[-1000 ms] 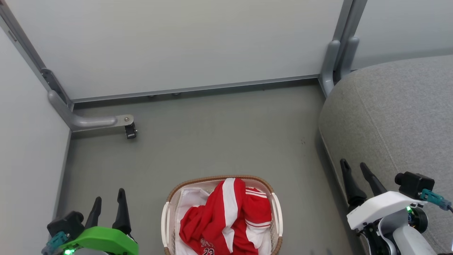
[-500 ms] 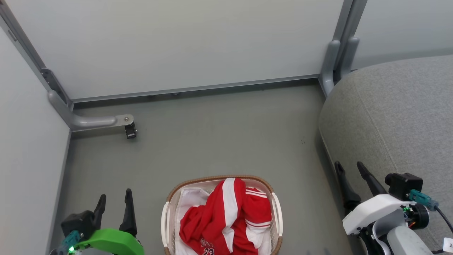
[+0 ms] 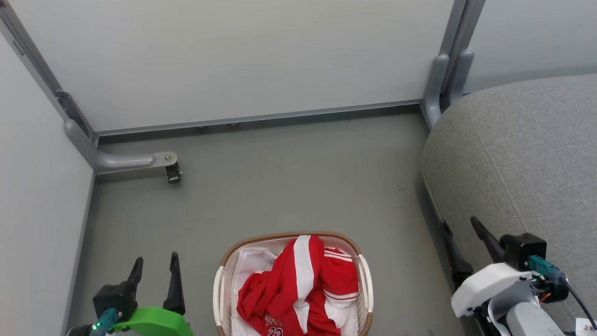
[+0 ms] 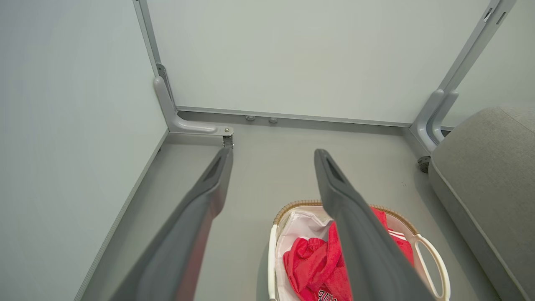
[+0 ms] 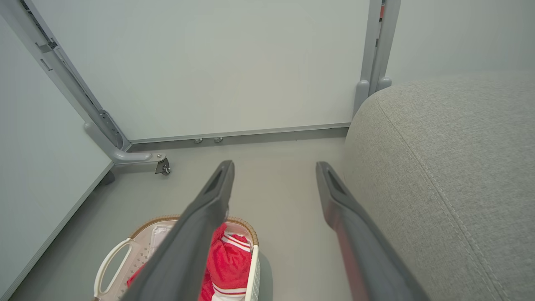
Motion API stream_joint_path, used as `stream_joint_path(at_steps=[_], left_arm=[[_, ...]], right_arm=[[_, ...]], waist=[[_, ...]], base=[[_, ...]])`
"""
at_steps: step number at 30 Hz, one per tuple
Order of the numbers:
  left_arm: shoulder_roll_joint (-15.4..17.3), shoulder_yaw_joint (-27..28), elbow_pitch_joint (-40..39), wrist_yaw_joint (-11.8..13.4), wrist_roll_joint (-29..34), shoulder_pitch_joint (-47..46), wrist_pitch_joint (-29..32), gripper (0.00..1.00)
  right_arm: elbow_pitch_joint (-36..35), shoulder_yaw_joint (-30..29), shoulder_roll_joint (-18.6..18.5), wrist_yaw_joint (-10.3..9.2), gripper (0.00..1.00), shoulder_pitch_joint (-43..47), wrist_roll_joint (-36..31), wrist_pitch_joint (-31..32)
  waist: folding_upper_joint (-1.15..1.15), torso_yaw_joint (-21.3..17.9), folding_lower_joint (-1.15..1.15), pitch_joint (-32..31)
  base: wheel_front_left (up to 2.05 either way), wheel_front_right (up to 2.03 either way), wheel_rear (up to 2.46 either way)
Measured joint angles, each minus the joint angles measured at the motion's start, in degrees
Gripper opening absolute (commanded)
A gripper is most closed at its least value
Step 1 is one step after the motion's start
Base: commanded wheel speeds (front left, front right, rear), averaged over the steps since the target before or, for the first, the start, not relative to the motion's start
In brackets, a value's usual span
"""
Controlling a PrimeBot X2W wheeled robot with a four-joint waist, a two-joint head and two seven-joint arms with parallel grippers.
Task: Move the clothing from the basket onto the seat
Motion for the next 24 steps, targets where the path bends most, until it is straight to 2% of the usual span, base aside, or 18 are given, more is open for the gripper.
stream_joint_path(at_steps=[17, 24], left_arm=[[-0.99, 2.24, 0.01, -0.12, 6.48, 0.3, -2.0, 1.0], [-1.32, 2.42, 0.09, -1.19, 8.42, 1.19, -2.71, 1.0]], right_arm=[[1.69, -0.45, 0.34, 0.01, 1.0, -0.1, -8.22, -1.91], [0.21, -1.87, 0.81, 0.01, 1.0, -0.03, -10.71, -2.64]], waist=[[0.0, 0.02, 0.0, 0.16], [0.0, 0.07, 0.0, 0.33]], base=[[0.0, 0.0, 0.0], [0.0, 0.0, 0.0]])
